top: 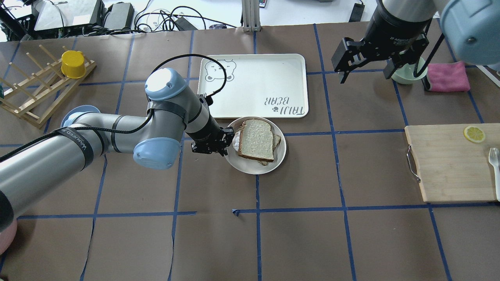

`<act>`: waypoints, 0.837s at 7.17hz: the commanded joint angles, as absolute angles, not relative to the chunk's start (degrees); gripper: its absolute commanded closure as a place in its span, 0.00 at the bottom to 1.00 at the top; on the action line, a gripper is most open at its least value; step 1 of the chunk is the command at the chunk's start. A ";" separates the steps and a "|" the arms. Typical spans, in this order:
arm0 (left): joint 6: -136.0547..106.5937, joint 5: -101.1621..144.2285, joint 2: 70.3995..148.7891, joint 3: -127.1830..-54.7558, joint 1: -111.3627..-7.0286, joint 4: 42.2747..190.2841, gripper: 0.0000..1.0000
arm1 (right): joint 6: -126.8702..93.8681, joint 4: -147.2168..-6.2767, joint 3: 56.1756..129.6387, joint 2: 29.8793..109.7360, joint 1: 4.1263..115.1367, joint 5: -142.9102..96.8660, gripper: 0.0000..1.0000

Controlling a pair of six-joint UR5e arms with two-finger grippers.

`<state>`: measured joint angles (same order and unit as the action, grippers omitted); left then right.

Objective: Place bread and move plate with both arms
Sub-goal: 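Slide the plate with the left gripper onto the cream tray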

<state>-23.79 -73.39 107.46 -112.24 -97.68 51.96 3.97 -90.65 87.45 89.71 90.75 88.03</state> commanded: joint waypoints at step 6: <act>-24.61 -68.55 124.15 -87.40 -92.99 52.82 1.00 | 3.96 -90.70 87.45 89.74 90.79 88.15 0.00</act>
<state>-24.28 -68.49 119.62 -92.14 -93.06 52.82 3.96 -90.70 87.48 89.74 90.79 88.16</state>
